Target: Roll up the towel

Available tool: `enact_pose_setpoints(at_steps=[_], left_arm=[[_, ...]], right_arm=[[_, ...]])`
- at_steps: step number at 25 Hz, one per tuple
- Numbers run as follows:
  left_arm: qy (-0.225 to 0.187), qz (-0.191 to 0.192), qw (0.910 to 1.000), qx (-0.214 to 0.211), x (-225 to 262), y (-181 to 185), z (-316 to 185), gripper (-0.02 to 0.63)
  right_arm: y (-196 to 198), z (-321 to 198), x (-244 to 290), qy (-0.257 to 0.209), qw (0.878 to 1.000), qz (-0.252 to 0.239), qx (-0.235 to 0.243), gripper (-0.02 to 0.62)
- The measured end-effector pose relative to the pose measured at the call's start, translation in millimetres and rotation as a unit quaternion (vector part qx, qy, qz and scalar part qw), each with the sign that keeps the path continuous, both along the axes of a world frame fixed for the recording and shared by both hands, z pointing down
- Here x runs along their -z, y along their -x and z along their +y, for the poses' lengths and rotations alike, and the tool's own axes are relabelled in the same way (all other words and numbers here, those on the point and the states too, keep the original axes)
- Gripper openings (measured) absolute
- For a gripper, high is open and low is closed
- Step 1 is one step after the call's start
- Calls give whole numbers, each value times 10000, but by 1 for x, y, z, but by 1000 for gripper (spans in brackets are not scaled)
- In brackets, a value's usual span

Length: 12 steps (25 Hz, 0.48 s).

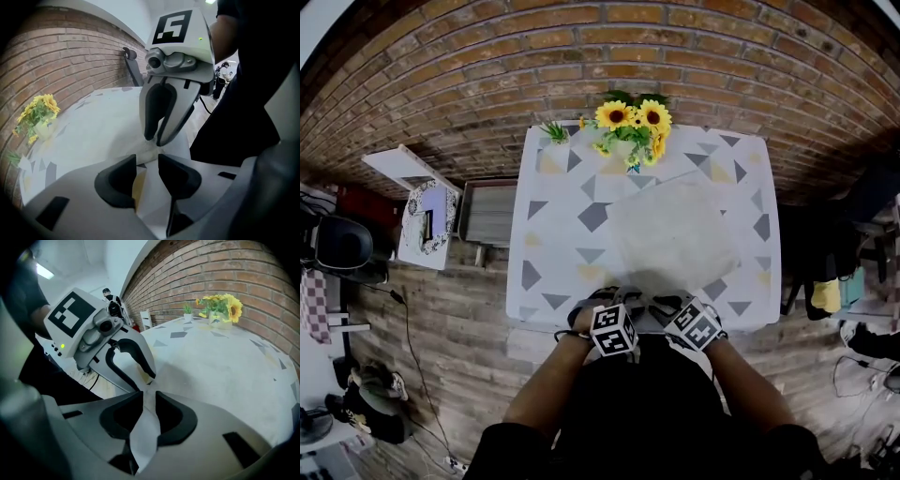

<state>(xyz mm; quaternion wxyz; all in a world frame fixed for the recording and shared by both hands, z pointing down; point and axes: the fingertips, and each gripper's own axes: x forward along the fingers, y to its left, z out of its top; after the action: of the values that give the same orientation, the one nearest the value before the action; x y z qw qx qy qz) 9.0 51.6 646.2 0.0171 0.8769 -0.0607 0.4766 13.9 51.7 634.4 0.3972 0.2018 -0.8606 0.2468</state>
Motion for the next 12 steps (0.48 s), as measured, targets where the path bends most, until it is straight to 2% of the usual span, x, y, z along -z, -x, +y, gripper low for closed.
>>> enact_pose_setpoints(at_steps=[2, 6, 12], left_arm=[[44, 12, 10000, 72, -1, 3, 0, 143], [131, 78, 9997, 188, 1, 7, -1, 143], [83, 132, 9998, 83, 2, 4, 2, 144]], right_arm=[[3, 8, -4, 70, 9998, 47, 191, 125], [5, 14, -16, -19, 9987, 335, 395, 129], [2, 7, -15, -175, 9991, 344, 185, 37]])
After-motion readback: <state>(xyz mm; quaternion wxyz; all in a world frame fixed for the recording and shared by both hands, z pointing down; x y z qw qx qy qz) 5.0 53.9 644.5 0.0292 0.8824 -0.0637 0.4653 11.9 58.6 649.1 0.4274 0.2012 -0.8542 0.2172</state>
